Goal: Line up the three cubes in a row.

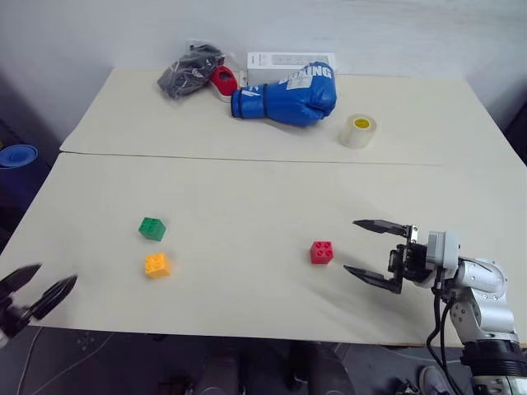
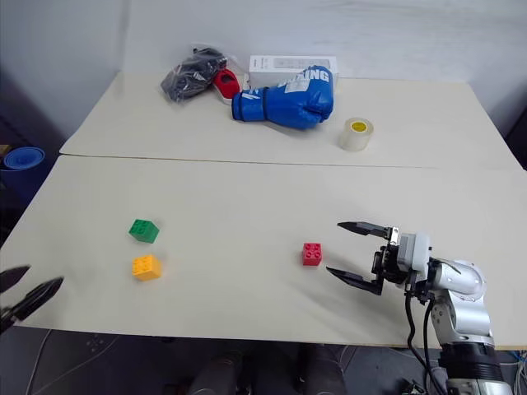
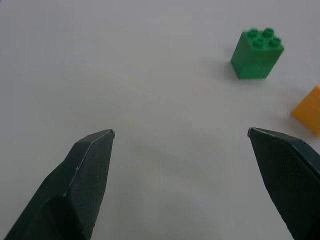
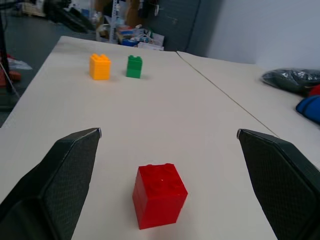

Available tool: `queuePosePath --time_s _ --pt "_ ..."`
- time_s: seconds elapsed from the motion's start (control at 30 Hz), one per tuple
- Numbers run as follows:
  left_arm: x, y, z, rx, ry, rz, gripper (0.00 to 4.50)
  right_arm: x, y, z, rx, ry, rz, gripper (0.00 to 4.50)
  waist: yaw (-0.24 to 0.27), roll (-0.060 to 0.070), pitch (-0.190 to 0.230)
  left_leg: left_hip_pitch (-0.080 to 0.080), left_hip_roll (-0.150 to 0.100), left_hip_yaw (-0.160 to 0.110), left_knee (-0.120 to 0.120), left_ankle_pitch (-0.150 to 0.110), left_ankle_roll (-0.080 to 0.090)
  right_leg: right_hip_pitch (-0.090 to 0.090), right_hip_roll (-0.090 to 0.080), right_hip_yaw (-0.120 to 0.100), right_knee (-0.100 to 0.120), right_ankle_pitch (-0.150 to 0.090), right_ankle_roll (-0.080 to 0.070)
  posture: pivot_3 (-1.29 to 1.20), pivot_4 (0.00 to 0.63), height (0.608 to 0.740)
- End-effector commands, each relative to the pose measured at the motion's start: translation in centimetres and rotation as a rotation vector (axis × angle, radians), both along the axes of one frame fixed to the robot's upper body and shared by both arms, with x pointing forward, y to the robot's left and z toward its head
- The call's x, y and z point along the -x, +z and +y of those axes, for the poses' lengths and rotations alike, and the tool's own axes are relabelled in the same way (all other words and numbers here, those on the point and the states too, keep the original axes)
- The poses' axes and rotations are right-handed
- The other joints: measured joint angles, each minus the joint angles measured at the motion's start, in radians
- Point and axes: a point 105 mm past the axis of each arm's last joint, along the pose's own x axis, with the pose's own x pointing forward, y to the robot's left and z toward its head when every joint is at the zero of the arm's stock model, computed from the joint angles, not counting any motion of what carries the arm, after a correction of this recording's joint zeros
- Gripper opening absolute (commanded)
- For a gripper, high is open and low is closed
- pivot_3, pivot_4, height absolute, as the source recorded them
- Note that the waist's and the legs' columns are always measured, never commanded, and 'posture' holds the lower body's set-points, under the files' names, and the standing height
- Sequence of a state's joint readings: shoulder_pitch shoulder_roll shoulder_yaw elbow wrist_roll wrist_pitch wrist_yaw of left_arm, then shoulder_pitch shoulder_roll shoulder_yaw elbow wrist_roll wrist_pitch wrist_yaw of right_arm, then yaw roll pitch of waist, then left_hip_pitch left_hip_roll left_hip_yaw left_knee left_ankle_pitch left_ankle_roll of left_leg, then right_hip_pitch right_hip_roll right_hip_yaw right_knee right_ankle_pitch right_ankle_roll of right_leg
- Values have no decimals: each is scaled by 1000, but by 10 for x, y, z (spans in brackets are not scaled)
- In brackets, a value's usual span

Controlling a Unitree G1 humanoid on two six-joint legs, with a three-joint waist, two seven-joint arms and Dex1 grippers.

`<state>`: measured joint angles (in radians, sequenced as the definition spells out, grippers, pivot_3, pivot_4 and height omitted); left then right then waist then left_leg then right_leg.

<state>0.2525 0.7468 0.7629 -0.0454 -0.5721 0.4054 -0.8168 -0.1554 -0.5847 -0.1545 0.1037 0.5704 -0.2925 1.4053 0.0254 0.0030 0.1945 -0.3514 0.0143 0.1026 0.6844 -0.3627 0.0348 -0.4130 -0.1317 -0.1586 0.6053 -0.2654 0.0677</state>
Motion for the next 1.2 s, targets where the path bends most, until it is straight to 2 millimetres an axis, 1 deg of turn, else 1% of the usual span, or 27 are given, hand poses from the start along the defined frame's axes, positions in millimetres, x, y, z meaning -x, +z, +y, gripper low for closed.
queuePosePath --time_s 0.03,0.1,0.17,0.27,0.3,0.4,0.5,0.6,0.73,0.77,0.8,0.87,0.9,0.93,0.97,1.0,1.03,1.07,1.1,1.17,1.2 --pt "-30 12 -28 -67 -25 58 4500 2 4 1 15 8 -44 4464 -2 0 0 0 0 0 0 0 0 0 0 0 0 0 0 0 150 740" --pt "-48 19 -49 -24 -35 62 4500 3 -2 -1 25 -3 -34 4464 -5 0 0 0 0 0 0 0 0 0 0 0 3 0 0 0 150 740" --pt "-58 22 -65 -13 -40 74 4500 5 -8 -2 31 -11 -31 4464 -7 0 0 0 0 0 0 0 1 0 1 0 3 0 1 0 150 740" --pt "-70 20 -83 14 -12 105 4500 7 -12 -4 28 -35 -42 4464 -20 0 0 0 0 2 0 1 1 0 2 0 3 0 1 0 150 740" --pt "-73 19 -87 15 2 110 4500 8 -12 -5 26 -39 -47 4464 -24 0 0 0 0 2 0 1 1 0 2 0 3 0 1 0 150 740" --pt "-81 4 -96 -52 20 167 4500 10 -14 -4 20 -45 -58 4464 -29 0 0 0 0 3 0 3 0 1 2 0 4 1 1 0 150 740" --pt "-89 -6 -88 -107 80 200 3918 11 -15 -4 16 -48 -63 4500 -26 0 0 1 0 2 0 3 -1 1 3 1 5 0 1 0 150 740" --pt "-97 -3 -85 -135 101 191 2916 13 -15 -7 18 -45 -65 4500 -25 0 0 1 0 2 0 4 -1 1 2 0 5 0 1 0 150 740" --pt "-97 -2 -89 -148 37 227 1597 13 -10 -10 34 -40 -70 4500 -24 0 0 1 0 1 0 4 -1 0 2 0 5 0 1 0 150 740" --pt "-96 3 -89 -162 -1 228 1494 12 -8 -10 36 -39 -74 4500 -24 0 0 1 0 1 0 4 -1 1 2 0 5 0 1 0 150 740" --pt "-96 12 -89 -184 -38 214 1504 12 -6 -10 38 -39 -76 4500 -25 0 0 0 0 1 0 4 -1 0 2 0 5 0 1 0 150 740" --pt "-90 52 -108 -185 -288 172 1504 13 2 -12 60 -24 -89 4500 -25 -1 1 0 0 1 0 4 -1 0 2 0 5 0 1 0 150 740" --pt "-85 72 -123 -231 -449 138 1504 13 8 -16 70 -28 -96 4500 -22 -4 3 -1 0 1 0 4 -2 -1 2 0 6 0 0 0 150 740" --pt "-79 83 -138 -281 -596 118 1504 13 12 -21 83 -33 -101 4500 -19 -4 4 -2 0 0 1 5 -2 -2 2 -1 6 0 0 0 150 740" --pt "-75 87 -145 -318 -681 111 1504 13 14 -24 90 -38 -104 4500 -15 -4 4 -3 0 0 1 5 -2 -2 2 -1 5 0 0 0 150 740" --pt "-72 91 -156 -359 -789 93 1504 14 15 -27 101 -40 -103 4500 -11 -1 4 -2 -1 0 1 5 -2 -2 1 -1 5 0 0 0 150 740" --pt "-71 92 -175 -388 -908 66 1504 17 16 -30 117 -39 -100 4500 -9 2 2 -1 -2 0 1 4 -2 0 1 0 4 0 0 0 150 740" --pt "-71 93 -187 -412 -988 48 1504 18 17 -32 127 -38 -98 4500 -1 5 1 0 -2 1 1 4 -2 1 1 0 3 0 0 0 150 740" --pt "-70 91 -204 -450 -1097 27 1504 22 17 -34 137 -38 -94 4500 6 5 1 0 -2 0 1 4 -1 2 2 -1 2 0 0 0 150 740" --pt "-69 85 -223 -485 -1232 37 1504 26 16 -34 146 -38 -89 4500 7 5 1 -1 -2 1 1 5 -1 1 5 -1 3 0 0 0 150 740" --pt "-73 79 -238 -490 -1285 34 1504 29 15 -34 150 -41 -82 4500 5 4 2 -1 -2 1 1 6 -1 1 10 -1 4 0 0 0 150 740"
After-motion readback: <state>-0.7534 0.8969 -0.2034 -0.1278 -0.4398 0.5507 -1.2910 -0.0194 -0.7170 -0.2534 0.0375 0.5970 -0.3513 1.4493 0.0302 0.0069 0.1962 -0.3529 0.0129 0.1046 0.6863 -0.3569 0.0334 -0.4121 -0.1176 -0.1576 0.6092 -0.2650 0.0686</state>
